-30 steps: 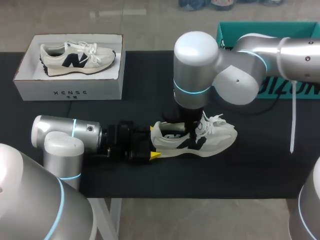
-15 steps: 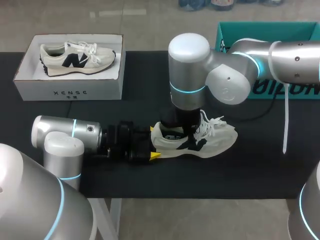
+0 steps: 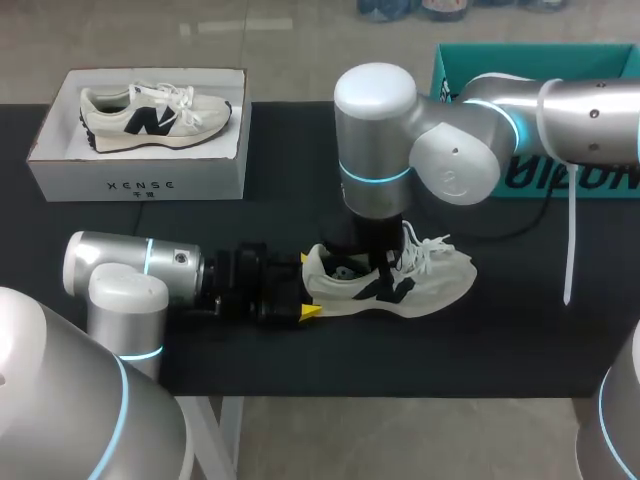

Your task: Take the shoe out of the shoebox, open the shoe tongue, remove and reinsert the insole, then place the shoe into the shoebox

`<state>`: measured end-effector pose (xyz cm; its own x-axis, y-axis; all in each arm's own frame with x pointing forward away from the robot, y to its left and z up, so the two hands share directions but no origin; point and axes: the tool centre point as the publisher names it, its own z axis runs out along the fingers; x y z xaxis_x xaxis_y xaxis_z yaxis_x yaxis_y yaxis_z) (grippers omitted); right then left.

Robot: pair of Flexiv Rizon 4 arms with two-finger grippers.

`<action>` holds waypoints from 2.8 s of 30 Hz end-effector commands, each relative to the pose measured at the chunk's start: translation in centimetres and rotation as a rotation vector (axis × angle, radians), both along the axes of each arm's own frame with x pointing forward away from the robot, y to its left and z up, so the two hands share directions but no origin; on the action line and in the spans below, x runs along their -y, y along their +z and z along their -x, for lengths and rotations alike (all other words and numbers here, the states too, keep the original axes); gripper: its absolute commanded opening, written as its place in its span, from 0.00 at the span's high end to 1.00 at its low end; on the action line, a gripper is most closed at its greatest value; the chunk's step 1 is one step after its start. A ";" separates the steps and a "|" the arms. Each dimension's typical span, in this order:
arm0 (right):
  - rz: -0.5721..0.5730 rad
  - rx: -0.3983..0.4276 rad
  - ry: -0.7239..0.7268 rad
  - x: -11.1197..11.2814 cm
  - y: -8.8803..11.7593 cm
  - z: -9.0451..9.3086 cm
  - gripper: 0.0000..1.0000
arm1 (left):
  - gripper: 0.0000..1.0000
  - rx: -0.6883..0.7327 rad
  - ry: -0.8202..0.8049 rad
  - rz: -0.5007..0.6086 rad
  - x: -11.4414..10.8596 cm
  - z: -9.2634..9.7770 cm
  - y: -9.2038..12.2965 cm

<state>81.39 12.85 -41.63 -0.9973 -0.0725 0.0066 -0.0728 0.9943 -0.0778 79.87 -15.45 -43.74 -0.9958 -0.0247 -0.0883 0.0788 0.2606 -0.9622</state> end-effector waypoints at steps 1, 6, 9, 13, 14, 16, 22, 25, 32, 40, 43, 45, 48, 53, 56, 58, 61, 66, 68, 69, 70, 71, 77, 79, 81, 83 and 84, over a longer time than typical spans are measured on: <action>-0.006 0.002 0.002 0.8 -1.8 1.2 1.00 | 1.00 0.001 0.004 -0.001 0.0 -0.1 -0.3; -0.026 0.002 0.003 0.7 -0.4 1.3 1.00 | 1.00 0.001 0.004 -0.001 0.0 -0.1 -0.3; -0.031 0.006 0.008 0.5 0.3 1.3 1.00 | 1.00 0.001 0.004 -0.001 0.0 -0.1 -0.3; -0.027 0.008 0.013 0.5 1.1 1.3 1.00 | 1.00 0.001 0.004 -0.001 0.0 -0.1 -0.3; -0.026 0.008 0.014 0.5 1.3 1.3 1.00 | 1.00 0.001 0.004 -0.001 0.0 -0.1 -0.3; -0.022 0.009 0.020 0.5 1.8 1.2 1.00 | 1.00 0.001 0.004 -0.001 0.0 -0.1 -0.3; -0.019 0.027 0.019 0.5 3.0 0.8 1.00 | 1.00 0.001 0.004 -0.001 0.0 -0.1 -0.3; -0.019 0.039 0.007 0.8 3.2 0.5 1.00 | 1.00 0.001 0.004 -0.001 0.0 -0.1 -0.3; -0.048 0.060 -0.026 1.3 3.7 -0.1 1.00 | 1.00 0.001 0.004 -0.001 0.0 -0.1 -0.3; -0.086 0.099 -0.076 2.1 4.6 -1.4 1.00 | 1.00 0.001 0.004 -0.001 0.0 -0.1 -0.3; -0.105 0.109 -0.089 2.1 5.0 -1.9 1.00 | 1.00 0.001 0.004 -0.001 0.0 -0.1 -0.3; -0.117 0.116 -0.089 1.9 5.4 -2.1 1.00 | 1.00 0.001 0.004 -0.001 0.0 -0.1 -0.3; -0.133 0.122 -0.081 1.0 5.7 -2.2 1.00 | 1.00 0.001 0.004 -0.001 0.0 -0.1 -0.3; -0.161 0.118 -0.063 -0.7 5.4 -2.4 1.00 | 1.00 0.001 0.004 -0.001 0.0 -0.1 -0.3; -0.178 0.115 -0.053 -2.0 5.4 -2.5 1.00 | 1.00 0.001 0.004 -0.001 0.0 -0.1 -0.3; -0.188 0.114 -0.048 -2.6 5.5 -2.7 1.00 | 1.00 0.001 0.004 -0.001 0.0 -0.1 -0.3; -0.209 0.119 -0.044 -3.7 5.9 -3.1 1.00 | 1.00 0.001 0.004 -0.001 0.0 -0.1 -0.3; -0.240 0.139 -0.045 -5.0 7.2 -3.8 1.00 | 1.00 0.001 0.004 -0.001 0.0 -0.1 -0.3; -0.258 0.152 -0.044 -5.4 7.9 -4.1 1.00 | 1.00 0.001 0.004 -0.001 0.0 -0.1 -0.3; -0.262 0.156 -0.044 -5.6 8.3 -4.2 1.00 | 1.00 0.001 0.004 -0.001 0.0 -0.1 -0.3; -0.266 0.161 -0.043 -5.7 8.5 -4.3 1.00 | 1.00 0.001 0.004 -0.001 0.0 -0.1 -0.3; -0.270 0.163 -0.040 -5.9 8.7 -4.3 1.00 | 1.00 0.001 0.004 -0.001 0.0 -0.1 -0.3; -0.286 0.147 -0.035 -6.2 8.7 -4.0 1.00 | 1.00 0.001 0.004 -0.001 0.0 -0.1 -0.3; -0.287 0.137 -0.037 -6.2 8.6 -4.0 0.77 | 1.00 0.001 0.004 -0.001 0.0 -0.1 -0.3; -0.281 0.131 -0.036 -6.1 8.6 -4.1 0.66 | 1.00 0.001 0.004 -0.001 0.0 -0.1 -0.3; -0.281 0.113 -0.033 -5.9 8.7 -4.2 0.55 | 1.00 0.001 0.004 -0.001 0.0 -0.1 -0.3; -0.287 0.102 -0.032 -5.8 8.6 -4.3 0.52 | 1.00 0.001 0.004 -0.001 0.0 -0.1 -0.3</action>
